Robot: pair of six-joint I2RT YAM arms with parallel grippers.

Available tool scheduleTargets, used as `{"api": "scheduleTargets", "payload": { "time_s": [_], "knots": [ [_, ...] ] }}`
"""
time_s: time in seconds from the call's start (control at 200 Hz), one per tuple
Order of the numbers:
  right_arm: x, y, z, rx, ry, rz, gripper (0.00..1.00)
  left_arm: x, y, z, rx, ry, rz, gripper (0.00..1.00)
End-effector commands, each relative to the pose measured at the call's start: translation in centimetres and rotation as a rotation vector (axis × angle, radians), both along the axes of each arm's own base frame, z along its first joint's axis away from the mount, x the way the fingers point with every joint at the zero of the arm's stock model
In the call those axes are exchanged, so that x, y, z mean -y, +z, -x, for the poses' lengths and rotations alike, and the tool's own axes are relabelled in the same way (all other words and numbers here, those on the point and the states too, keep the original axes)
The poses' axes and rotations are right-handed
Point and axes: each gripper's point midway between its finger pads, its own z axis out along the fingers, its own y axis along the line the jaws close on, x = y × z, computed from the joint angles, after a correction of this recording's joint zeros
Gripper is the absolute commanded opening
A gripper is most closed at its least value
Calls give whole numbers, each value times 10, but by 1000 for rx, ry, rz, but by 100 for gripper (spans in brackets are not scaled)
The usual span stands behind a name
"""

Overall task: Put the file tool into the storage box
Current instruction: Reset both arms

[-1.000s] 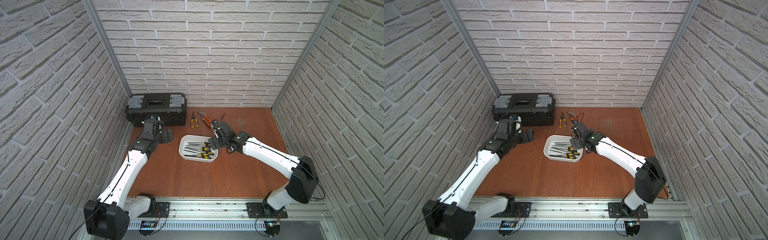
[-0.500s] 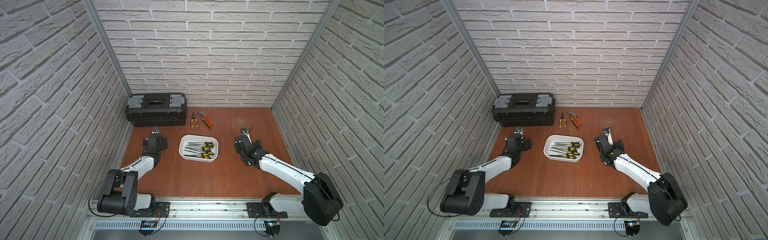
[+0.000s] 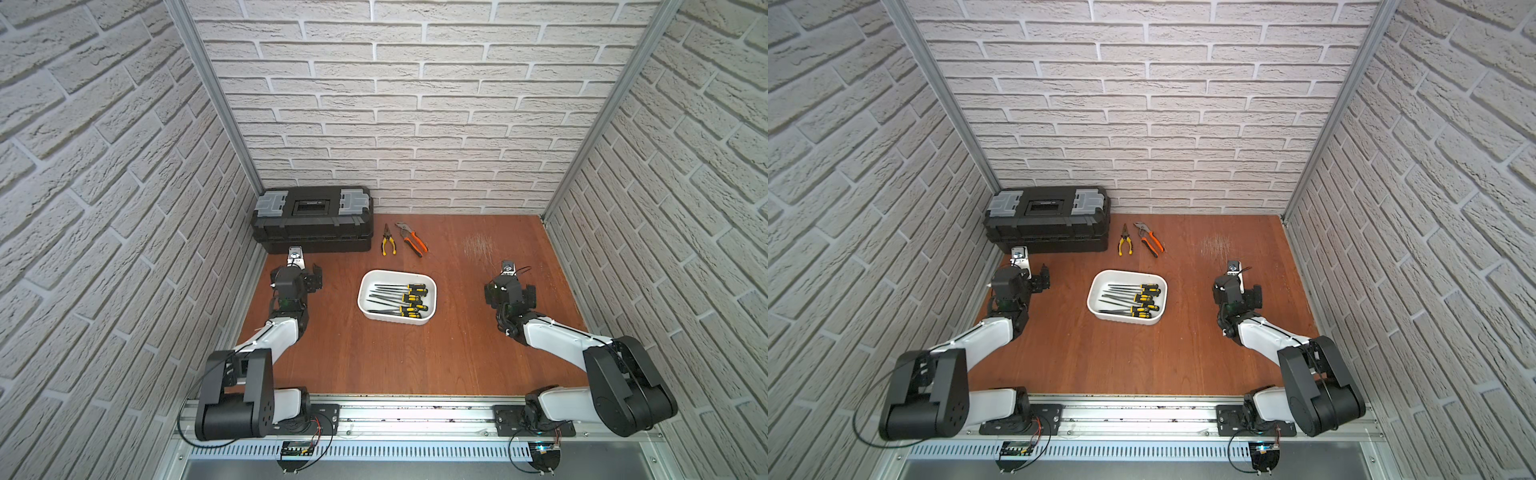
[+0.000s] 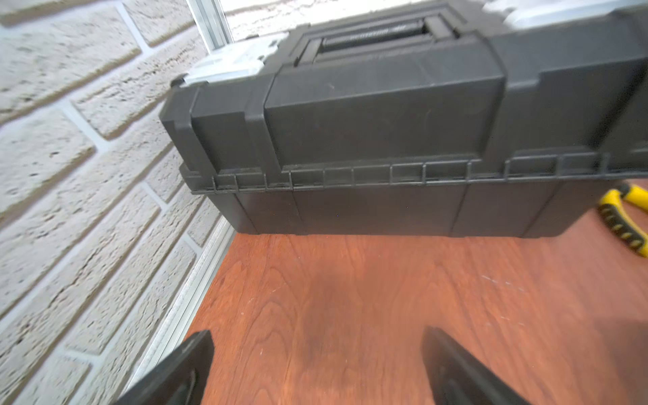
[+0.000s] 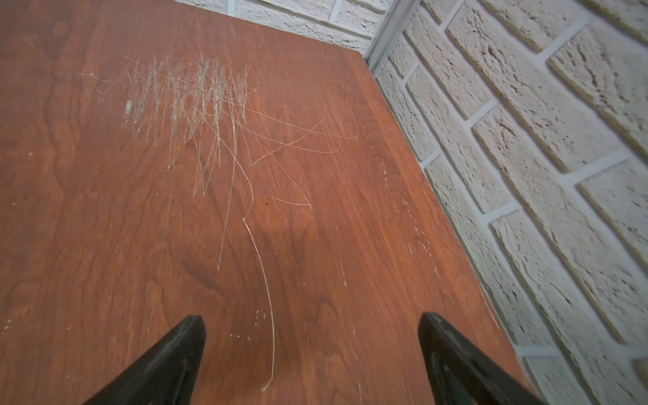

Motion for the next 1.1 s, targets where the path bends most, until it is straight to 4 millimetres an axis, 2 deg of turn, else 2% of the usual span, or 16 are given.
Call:
{"api": "scheduleTargets", "payload": {
  "time_s": [0.0,0.08,0.16,0.29,0.375,0.44,0.505,0.565,0.625,0.705,0.775,1.095],
  "knots": [
    [-4,26,-25,166,32,-44,99,-8,-22,17,-7,20,48,98],
    [-6,24,-31,146,53,-50,99,-12,-26,18,35,28,39,98],
    [-9,24,-32,150,96,-72,100,-13,-32,10,60,15,70,98],
    [-9,29,-32,221,161,-84,100,-7,-57,0,37,-27,79,98],
    [-8,18,-35,226,182,-104,100,-5,-56,-1,44,-41,70,98],
    [-11,14,-39,218,201,-107,100,4,-57,-5,30,-81,49,98],
    [-5,13,-38,228,181,-136,100,29,-62,-16,-40,-198,8,98],
    [1,4,-30,274,173,-156,99,21,-61,-15,-26,-174,42,98],
    [0,6,-32,315,184,-147,99,15,-64,-17,-53,-148,51,98],
    [0,1,-37,219,175,-167,99,15,-64,-18,-51,-152,56,98],
    [1,4,-37,268,181,-154,99,15,-63,-18,-49,-152,57,98],
    [1,3,-37,246,180,-168,99,15,-63,-17,-48,-149,53,98]
  ]
}}
